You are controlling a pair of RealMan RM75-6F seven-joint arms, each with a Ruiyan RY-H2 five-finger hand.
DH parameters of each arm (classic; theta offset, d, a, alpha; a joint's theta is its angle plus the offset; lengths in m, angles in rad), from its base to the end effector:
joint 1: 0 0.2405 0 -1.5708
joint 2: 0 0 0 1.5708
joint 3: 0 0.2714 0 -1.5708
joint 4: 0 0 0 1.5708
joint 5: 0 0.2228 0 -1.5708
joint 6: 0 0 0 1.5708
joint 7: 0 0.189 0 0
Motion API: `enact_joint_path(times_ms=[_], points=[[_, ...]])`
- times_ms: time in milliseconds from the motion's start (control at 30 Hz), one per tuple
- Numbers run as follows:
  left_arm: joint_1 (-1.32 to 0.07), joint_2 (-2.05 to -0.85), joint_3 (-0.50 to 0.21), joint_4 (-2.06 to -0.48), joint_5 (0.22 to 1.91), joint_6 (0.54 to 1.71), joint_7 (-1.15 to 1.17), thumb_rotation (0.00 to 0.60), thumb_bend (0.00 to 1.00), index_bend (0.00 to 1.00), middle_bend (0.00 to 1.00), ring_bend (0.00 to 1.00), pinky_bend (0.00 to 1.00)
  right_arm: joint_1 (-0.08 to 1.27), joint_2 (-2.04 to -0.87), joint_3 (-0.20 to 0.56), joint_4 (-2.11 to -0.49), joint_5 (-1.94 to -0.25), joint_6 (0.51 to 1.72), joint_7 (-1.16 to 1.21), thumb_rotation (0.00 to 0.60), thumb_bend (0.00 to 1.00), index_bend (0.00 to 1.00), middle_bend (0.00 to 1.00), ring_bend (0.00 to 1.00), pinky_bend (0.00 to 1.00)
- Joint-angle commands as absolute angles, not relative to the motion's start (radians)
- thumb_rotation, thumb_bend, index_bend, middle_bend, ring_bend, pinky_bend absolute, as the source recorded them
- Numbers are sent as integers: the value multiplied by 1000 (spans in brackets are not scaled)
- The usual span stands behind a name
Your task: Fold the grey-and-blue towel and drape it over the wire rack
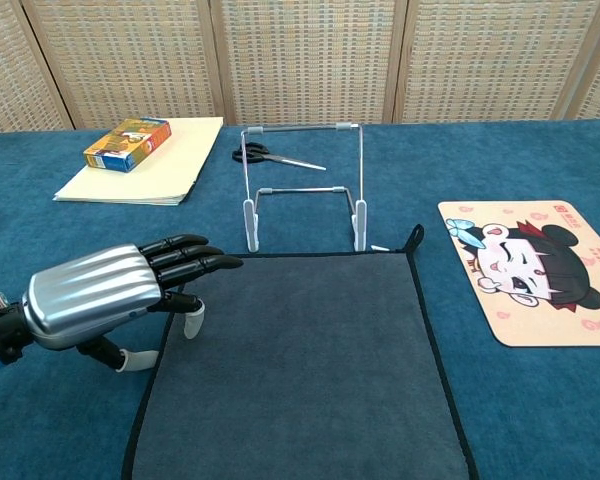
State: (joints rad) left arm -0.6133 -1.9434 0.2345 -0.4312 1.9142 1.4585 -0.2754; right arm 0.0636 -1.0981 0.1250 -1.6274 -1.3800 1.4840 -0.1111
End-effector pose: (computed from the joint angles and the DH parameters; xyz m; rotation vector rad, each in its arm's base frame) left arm -0.2193 0.3194 -0.1121 -2.3316 -0.2898 -1.1443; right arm -0.3453 -0.2359 0.1819 1.2666 -0.8312 0.7947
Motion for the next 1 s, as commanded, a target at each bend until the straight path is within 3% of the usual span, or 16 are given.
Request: enact_joint_path(times_ms=[33,600,1000], points=[[-616,-1947,234,-431,1910,1457,-276,600,362,456,0,0,0,64,-1097,124,-1628,-1380,1483,-111,600,0,0,0,0,0],[-636,-1938,232,-451,1895,1456,-264,600,493,455,0,0,0,64,-1090,121,-1635,-1377,1475,-109,600,0,0,0,0,0],[-647,-1930,235,-469,1894,1449,-247,600,515,456,0,0,0,64,-1085,120,-1640,-1374,1471,-108,600,0,0,0,0,0]])
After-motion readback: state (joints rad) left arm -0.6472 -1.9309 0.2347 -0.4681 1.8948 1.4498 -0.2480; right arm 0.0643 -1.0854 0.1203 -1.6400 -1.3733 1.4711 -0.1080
